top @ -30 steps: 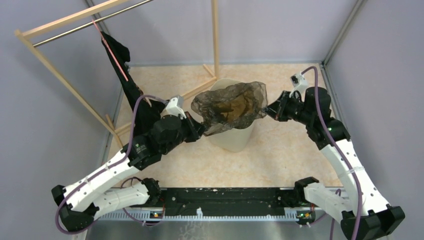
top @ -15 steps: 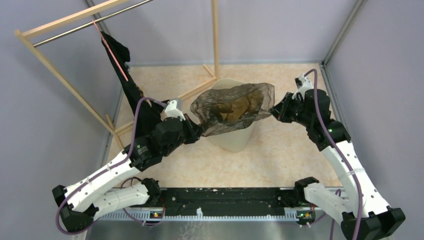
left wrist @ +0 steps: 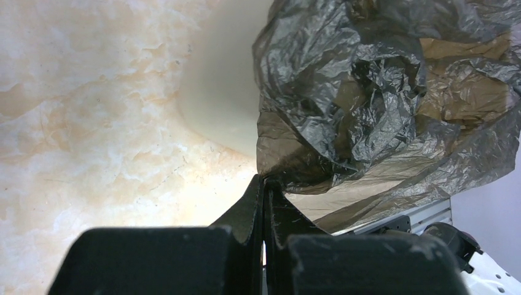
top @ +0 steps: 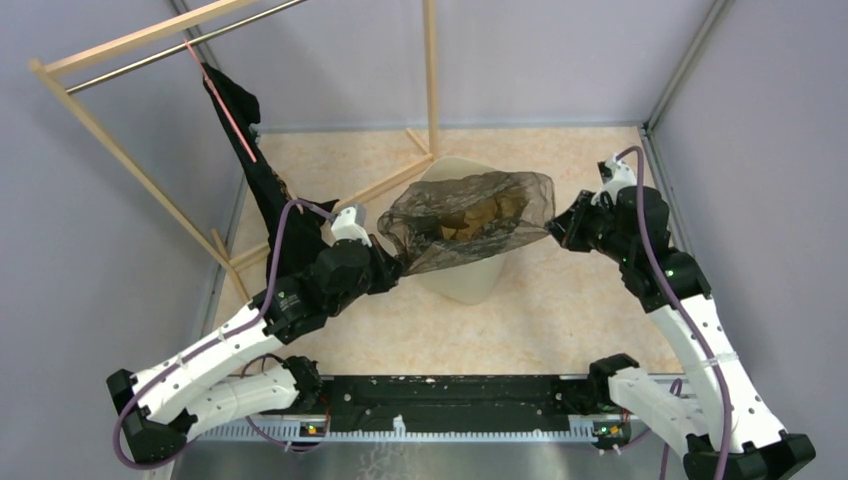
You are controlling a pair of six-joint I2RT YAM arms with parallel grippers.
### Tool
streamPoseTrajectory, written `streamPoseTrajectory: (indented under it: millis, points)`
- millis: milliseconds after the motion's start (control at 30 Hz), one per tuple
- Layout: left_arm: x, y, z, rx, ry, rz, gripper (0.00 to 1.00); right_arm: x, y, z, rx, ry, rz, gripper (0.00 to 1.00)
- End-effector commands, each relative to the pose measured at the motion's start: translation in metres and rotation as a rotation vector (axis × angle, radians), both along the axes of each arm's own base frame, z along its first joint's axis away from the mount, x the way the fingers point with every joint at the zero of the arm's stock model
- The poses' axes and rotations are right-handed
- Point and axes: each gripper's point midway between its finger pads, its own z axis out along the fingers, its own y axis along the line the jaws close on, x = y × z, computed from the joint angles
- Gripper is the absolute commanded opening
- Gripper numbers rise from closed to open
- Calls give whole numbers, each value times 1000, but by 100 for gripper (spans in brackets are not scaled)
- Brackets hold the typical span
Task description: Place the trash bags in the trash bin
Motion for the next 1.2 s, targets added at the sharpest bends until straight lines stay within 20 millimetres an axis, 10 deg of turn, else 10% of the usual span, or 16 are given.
streamPoseTrajectory:
  millis: [0, 500, 967, 1167]
  points:
    - [0, 0, -3, -11, 9, 5, 0, -1, -2, -6, -18, -6, 3, 0]
    - [-2, 6, -21, 24, 36, 19, 0, 14, -19, -41, -112, 34, -81, 0]
    - [30, 18, -11, 206, -54, 111, 13, 90, -6, -19, -122, -149, -98, 5]
    - [30, 18, -11, 228, -43, 84, 15, 74, 3, -19, -110, -80, -28, 15]
